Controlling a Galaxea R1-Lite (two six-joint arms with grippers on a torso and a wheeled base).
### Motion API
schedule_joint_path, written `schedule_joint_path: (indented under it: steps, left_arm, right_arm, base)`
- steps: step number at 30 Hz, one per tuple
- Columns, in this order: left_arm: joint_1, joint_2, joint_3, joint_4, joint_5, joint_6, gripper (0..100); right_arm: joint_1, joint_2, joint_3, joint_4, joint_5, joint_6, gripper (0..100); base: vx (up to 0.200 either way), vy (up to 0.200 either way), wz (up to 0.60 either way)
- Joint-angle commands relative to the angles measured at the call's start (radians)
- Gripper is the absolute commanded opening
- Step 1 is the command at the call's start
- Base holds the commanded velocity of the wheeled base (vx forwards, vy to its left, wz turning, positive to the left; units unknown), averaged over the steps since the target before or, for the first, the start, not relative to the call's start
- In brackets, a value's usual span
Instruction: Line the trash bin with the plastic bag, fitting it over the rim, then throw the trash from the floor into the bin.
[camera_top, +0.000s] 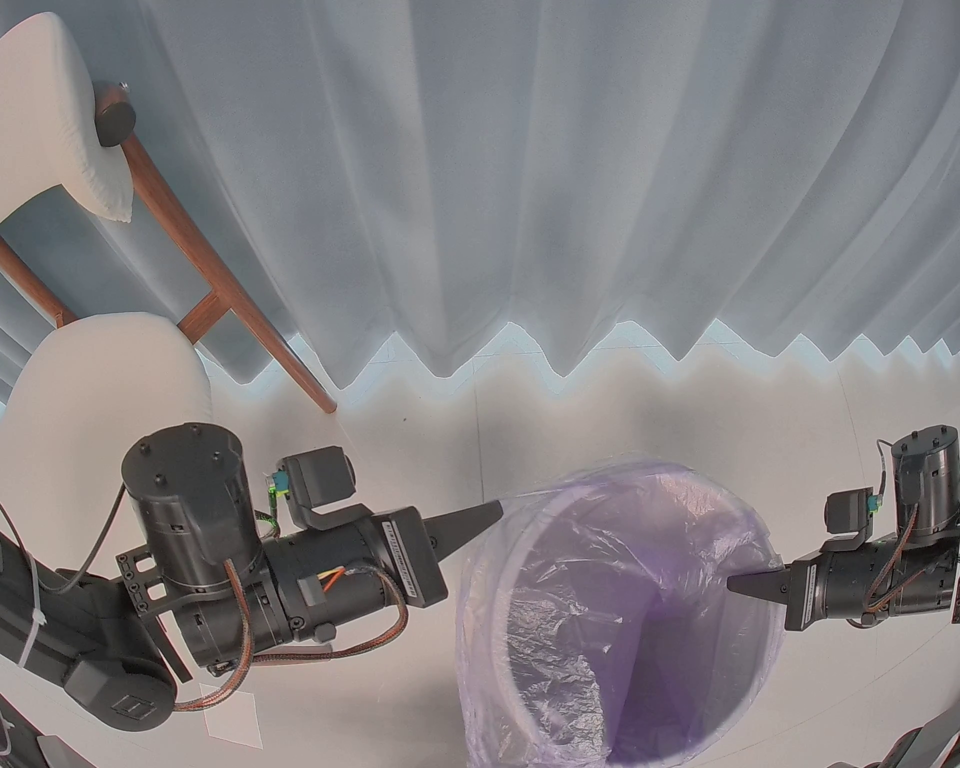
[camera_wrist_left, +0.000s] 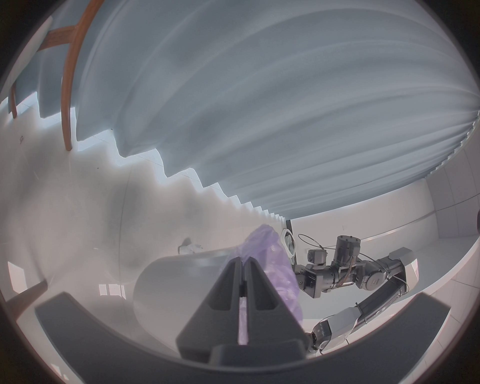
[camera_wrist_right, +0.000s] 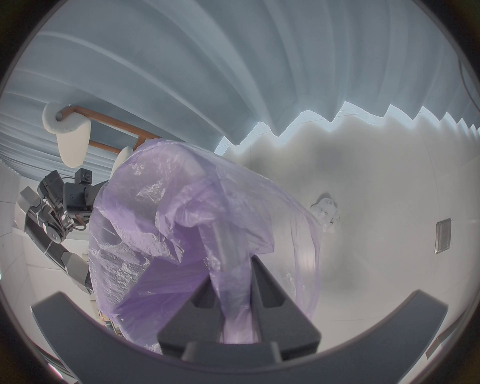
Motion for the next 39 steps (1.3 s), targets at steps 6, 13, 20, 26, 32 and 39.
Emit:
schedule_joint_path:
  steps: [6, 13, 20, 26, 32, 39]
  left_arm:
    - [0.046, 0.047, 0.005, -0.007, 0.0, -0.005, 0]
    - [0.04, 0.129, 0.005, -0.013, 0.032, -0.029, 0]
    - [0.075, 0.135, 0.004, -0.032, 0.079, -0.051, 0]
    - [0.106, 0.129, 0.021, -0.041, 0.082, -0.063, 0]
    - [0.101, 0.139, 0.05, -0.078, 0.082, -0.061, 0]
    - [0.08, 0.121, 0.045, -0.102, 0.082, -0.061, 100]
  right_arm:
    - [0.005, -0.024, -0.014, -0.028, 0.054, 0.006, 0]
    - [0.005, -0.083, -0.003, -0.051, 0.151, 0.035, 0]
    - [0.002, -0.11, -0.003, -0.052, 0.164, 0.085, 0]
    - [-0.003, -0.12, -0.003, -0.052, 0.164, 0.096, 0]
    - [-0.003, -0.135, -0.012, -0.052, 0.164, 0.118, 0]
    - [-0.003, -0.136, -0.009, -0.052, 0.16, 0.114, 0]
  base:
    - [0.0, 0.0, 0.0]
    - [0.0, 0.0, 0.0]
    - [0.0, 0.0, 0.0]
    - [0.0, 0.0, 0.0]
    - [0.0, 0.0, 0.0]
    - [0.0, 0.0, 0.0]
